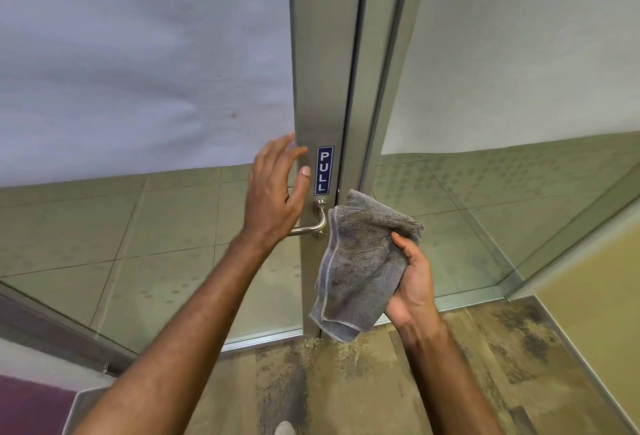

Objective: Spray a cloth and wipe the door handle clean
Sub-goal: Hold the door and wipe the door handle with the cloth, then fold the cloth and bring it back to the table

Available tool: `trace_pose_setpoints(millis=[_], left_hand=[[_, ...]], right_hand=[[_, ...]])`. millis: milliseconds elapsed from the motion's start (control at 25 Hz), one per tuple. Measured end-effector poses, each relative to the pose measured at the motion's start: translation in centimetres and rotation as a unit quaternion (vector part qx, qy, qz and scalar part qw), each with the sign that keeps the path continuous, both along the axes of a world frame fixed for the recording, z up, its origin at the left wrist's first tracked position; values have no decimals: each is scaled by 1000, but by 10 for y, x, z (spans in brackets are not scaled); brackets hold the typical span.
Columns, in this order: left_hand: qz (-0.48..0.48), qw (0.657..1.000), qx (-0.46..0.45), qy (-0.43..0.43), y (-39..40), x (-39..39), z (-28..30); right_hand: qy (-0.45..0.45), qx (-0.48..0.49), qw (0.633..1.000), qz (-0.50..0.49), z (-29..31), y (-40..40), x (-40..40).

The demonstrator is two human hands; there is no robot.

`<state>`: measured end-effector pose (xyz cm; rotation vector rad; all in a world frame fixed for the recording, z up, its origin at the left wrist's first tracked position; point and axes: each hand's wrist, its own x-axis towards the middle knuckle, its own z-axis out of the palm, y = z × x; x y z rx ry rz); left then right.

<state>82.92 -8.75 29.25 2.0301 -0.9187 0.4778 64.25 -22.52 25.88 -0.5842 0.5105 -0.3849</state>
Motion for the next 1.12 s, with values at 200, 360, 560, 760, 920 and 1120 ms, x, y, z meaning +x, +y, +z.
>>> trace_pose_setpoints(millis=[200, 360, 560, 760, 920, 1120], left_hand=[[-168, 845, -102, 498, -19, -96, -13], [-238, 757, -119, 596, -14, -141, -38], [-176, 810, -118, 546, -16, -185, -42], [-92, 847, -154, 501, -17, -203, -40], [-79, 827, -177, 528, -14, -211, -34], [-192, 784, -82, 585, 7, -217, -34]], right_hand=[[-35, 17, 999, 35, 10, -19, -45], [-12, 13, 997, 71, 11, -22, -69], [64, -150, 987, 15, -5, -28, -99], [110, -308, 934, 144, -11, -37, -142], [76, -320, 926, 186, -18, -51, -159], [40, -283, 943, 172, -12, -52, -169]])
